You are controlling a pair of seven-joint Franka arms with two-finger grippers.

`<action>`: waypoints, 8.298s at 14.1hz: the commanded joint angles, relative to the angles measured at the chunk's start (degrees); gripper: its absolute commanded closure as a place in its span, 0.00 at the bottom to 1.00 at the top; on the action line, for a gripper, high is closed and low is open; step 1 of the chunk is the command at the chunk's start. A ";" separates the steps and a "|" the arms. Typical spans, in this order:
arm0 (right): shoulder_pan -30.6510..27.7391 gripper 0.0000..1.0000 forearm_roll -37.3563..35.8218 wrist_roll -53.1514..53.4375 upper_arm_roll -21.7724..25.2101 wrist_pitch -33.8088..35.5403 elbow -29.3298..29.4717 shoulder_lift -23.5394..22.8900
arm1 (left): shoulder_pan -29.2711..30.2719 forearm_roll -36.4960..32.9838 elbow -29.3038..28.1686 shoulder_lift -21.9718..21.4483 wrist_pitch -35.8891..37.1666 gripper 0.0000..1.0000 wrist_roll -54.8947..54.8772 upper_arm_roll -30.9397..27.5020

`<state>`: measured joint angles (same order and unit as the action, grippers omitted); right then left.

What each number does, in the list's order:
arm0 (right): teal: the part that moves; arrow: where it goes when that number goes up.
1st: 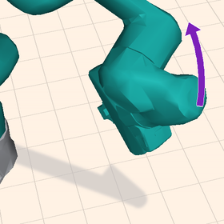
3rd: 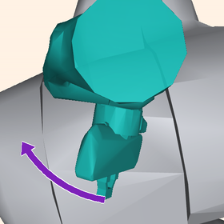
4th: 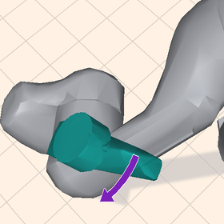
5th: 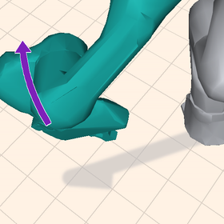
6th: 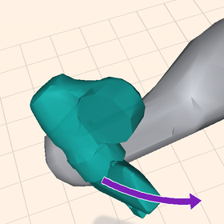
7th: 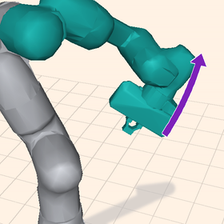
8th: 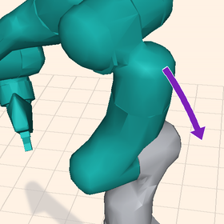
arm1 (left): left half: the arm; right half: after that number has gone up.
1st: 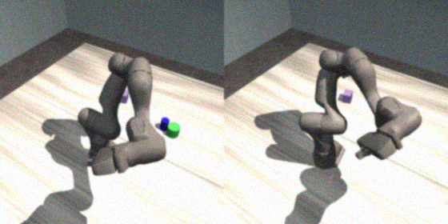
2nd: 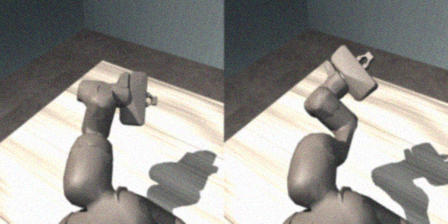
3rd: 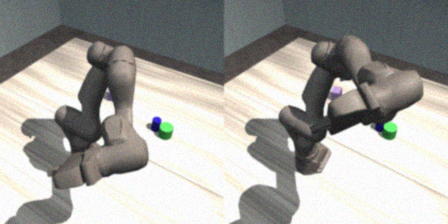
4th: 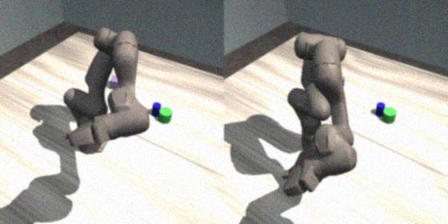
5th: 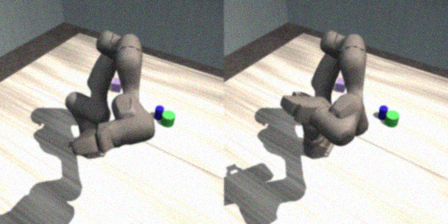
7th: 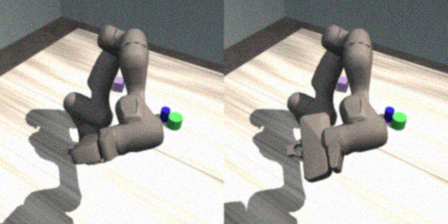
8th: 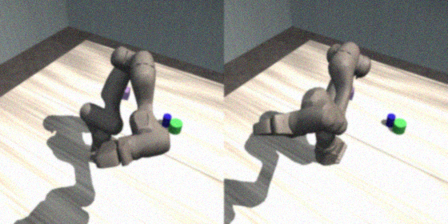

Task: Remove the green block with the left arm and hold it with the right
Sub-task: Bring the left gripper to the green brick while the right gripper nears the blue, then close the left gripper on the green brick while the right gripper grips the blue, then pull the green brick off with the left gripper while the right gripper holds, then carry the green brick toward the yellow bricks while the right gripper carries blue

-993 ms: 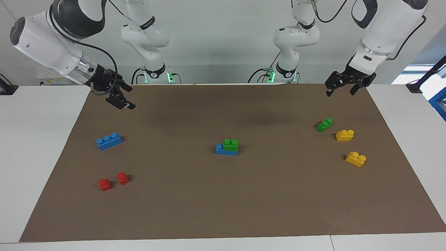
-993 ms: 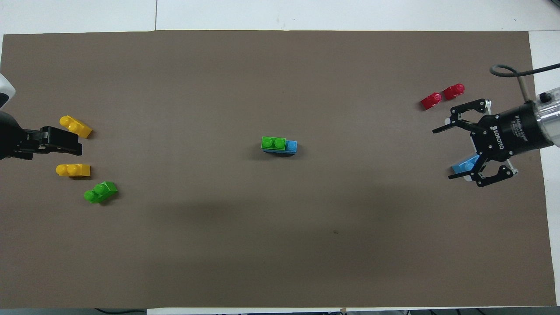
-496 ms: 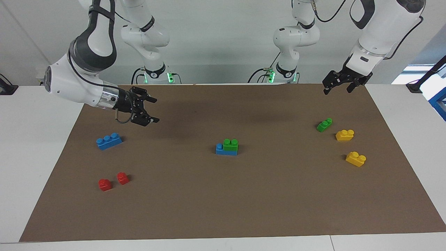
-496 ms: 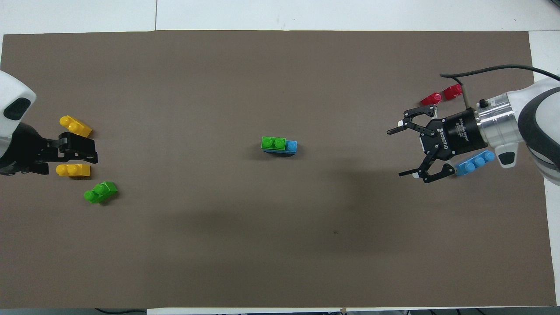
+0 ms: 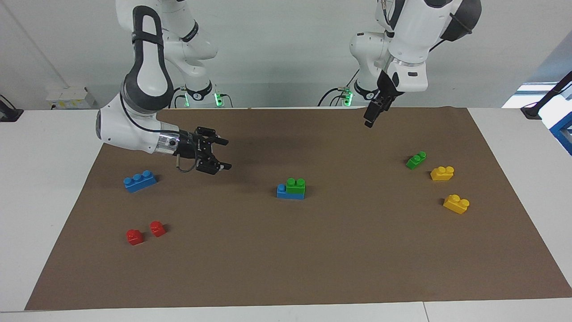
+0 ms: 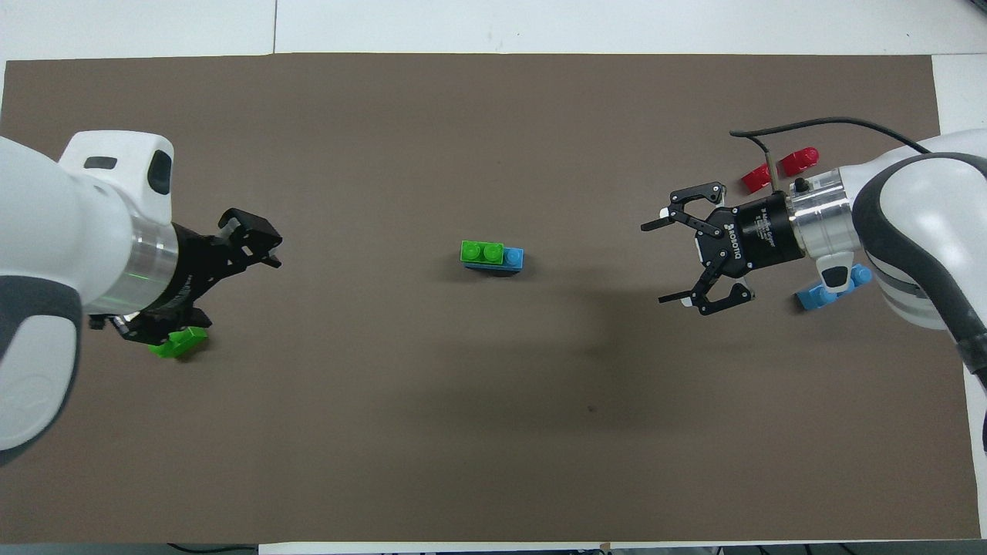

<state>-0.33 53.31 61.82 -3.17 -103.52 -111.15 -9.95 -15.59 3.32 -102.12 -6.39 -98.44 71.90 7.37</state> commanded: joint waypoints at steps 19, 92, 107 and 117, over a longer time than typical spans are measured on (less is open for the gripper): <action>13.58 0.01 11.90 -2.85 -0.44 -21.01 10.43 -17.47 | -12.01 -1.39 4.48 21.50 -17.04 0.00 47.09 -0.87; 20.36 1.00 14.02 -1.62 -0.44 -33.68 3.22 -18.26 | -16.23 -9.48 2.71 28.36 -29.79 1.00 63.02 -1.40; 20.45 1.00 14.02 -1.62 -0.44 -34.91 2.96 -18.26 | -7.10 -8.69 2.81 17.29 -13.80 1.00 45.65 -1.40; 15.29 1.00 9.48 -0.65 0.18 -25.72 6.46 -17.39 | 6.96 -6.32 -1.49 15.97 -14.23 1.00 15.06 -1.31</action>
<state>19.09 65.77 60.91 -2.96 -135.18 -106.84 -28.29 -11.56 -4.46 -100.20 11.93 -111.94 93.49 5.66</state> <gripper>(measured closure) 0.652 0.648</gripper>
